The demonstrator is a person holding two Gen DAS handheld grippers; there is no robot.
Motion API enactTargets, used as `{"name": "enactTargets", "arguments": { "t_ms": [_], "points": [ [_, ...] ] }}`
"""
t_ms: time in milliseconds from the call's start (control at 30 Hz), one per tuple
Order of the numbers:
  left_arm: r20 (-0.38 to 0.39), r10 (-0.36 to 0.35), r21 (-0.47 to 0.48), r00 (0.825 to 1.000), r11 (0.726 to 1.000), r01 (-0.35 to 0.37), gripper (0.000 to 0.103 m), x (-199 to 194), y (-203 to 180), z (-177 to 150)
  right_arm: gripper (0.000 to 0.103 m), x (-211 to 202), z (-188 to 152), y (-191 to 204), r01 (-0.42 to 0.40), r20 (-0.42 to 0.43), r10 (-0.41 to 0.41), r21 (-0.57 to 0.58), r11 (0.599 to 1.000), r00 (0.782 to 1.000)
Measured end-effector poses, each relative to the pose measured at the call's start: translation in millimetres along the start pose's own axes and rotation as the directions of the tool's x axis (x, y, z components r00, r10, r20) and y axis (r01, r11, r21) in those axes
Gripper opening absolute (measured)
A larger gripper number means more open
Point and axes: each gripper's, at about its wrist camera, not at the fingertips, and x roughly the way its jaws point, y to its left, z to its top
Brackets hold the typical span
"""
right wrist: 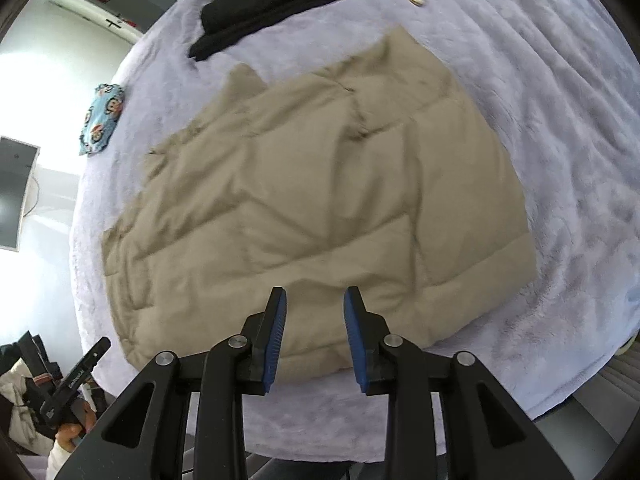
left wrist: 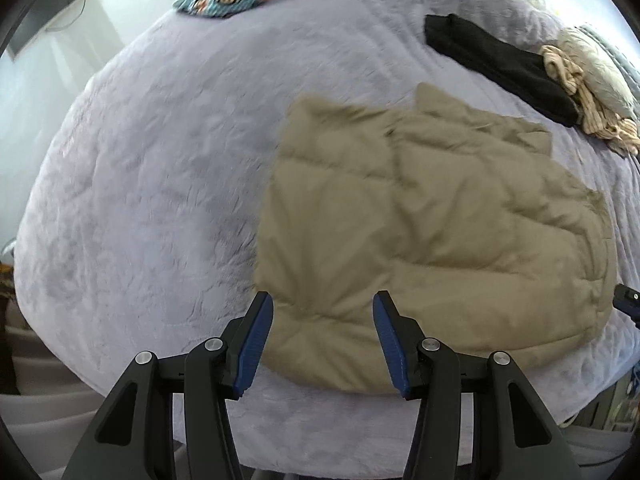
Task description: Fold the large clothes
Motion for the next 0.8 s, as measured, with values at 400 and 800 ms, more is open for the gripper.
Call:
{"name": "enactTargets", "arguments": {
  "t_ms": [400,800],
  "points": [
    [0.017,0.056,-0.016,0.998,0.998,-0.056,0.089,-45,-90,21,0.057,-21,24,-1,-0.102,-0.115,0.087,-0.131,0.986,0.99],
    [0.049,0.132,-0.068,0.99,0.989,-0.129,0.093,-88,-185,34,0.065,-48,68,-34,-0.199,-0.161,0.165,-0.221,0.955,0.973]
  ]
}}
